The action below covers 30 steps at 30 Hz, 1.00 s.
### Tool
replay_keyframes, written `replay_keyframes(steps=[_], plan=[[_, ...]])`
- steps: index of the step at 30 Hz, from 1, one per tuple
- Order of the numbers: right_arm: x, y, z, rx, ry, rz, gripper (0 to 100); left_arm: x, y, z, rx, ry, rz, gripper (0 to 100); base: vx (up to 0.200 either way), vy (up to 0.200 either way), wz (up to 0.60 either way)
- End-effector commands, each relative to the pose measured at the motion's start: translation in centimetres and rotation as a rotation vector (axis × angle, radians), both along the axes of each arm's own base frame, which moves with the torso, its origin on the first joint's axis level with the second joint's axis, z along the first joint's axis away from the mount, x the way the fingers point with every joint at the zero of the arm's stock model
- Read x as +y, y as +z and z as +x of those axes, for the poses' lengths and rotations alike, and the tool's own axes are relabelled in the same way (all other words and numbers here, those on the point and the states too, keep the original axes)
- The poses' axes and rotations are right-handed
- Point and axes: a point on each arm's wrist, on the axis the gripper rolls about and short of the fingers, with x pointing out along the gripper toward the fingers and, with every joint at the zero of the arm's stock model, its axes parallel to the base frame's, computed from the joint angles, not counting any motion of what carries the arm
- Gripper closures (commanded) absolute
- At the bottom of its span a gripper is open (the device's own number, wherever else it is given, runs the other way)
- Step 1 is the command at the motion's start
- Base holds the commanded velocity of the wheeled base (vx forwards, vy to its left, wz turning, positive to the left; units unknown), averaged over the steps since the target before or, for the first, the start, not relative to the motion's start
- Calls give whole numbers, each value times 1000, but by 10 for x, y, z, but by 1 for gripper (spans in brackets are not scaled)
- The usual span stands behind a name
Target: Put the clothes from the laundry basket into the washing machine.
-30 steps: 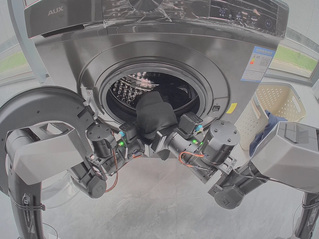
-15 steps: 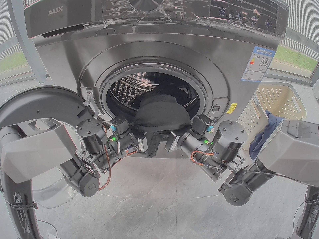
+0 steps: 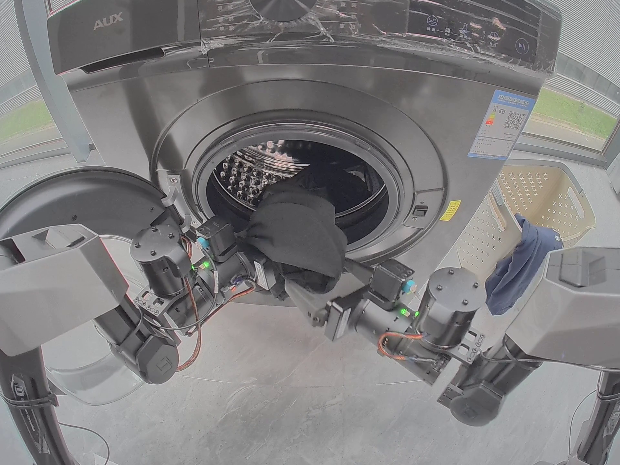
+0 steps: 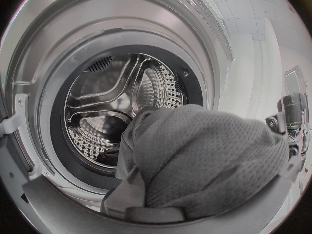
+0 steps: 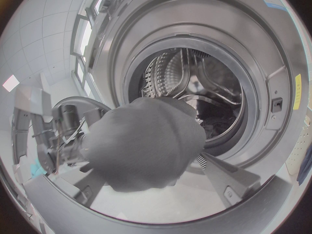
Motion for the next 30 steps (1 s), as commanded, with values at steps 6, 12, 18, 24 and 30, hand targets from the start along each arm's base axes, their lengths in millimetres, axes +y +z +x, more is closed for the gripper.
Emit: replay_keyframes(steps=[6, 12, 18, 24, 30], plan=[[-53, 4, -78, 49, 200, -152, 0, 23, 29, -50, 12, -19, -35, 100, 0, 0, 0], [-81, 7, -68, 55, 86, -156, 0, 27, 30, -86, 51, -74, -26, 100, 0, 0, 0], [-97, 3, -58, 74, 17, -171, 0, 28, 32, -91, 45, -80, -26, 100, 0, 0, 0], [-95, 1, -59, 87, 24, -172, 0, 27, 30, -89, 49, -84, -18, 100, 0, 167, 0], [-95, -1, -58, 92, 24, -174, 0, 28, 28, -90, 55, -83, -12, 100, 0, 33, 0]])
